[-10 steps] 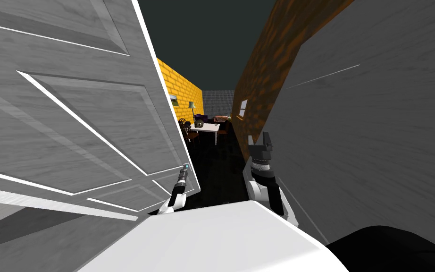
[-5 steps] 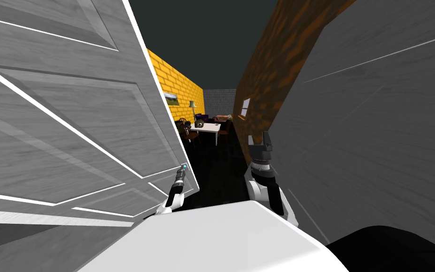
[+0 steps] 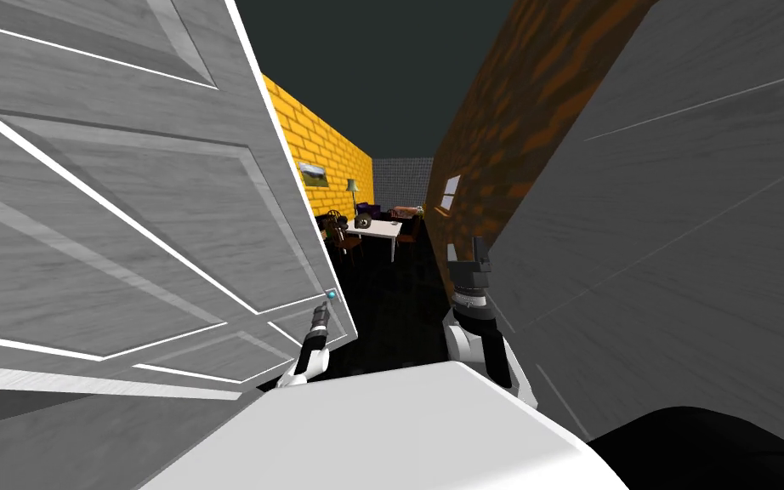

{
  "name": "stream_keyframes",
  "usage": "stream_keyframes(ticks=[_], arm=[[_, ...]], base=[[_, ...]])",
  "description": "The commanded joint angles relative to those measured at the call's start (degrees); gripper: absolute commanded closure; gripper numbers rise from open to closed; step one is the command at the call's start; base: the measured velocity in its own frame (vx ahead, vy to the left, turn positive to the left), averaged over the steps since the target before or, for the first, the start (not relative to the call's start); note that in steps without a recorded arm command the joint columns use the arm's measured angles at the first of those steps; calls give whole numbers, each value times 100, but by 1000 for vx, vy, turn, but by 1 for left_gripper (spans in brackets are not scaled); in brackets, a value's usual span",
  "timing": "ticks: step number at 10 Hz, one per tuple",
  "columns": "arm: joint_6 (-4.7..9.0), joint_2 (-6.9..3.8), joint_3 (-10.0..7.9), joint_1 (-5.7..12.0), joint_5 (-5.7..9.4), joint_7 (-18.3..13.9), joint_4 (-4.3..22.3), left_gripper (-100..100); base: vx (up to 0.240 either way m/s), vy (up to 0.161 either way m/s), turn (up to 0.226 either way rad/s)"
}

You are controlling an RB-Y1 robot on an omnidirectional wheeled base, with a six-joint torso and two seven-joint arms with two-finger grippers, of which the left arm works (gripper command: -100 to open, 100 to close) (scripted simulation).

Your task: Push the door open

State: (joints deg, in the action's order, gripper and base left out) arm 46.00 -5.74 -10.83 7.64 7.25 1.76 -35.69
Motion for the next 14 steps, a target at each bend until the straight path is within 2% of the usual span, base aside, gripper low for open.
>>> stream_keyframes(ticks=[1, 5, 12, 14], arm=[[-22, 25, 1, 15, 7, 0, -9, -100], [-54, 68, -1, 17, 16, 4, -55, -100], [150, 74, -85, -51, 64, 32, -8, -100], [152, 79, -82, -59, 64, 28, -10, -100]], base=[[-268, -93, 28], [-181, -130, 39], [211, 57, -36], [156, 80, -16]])
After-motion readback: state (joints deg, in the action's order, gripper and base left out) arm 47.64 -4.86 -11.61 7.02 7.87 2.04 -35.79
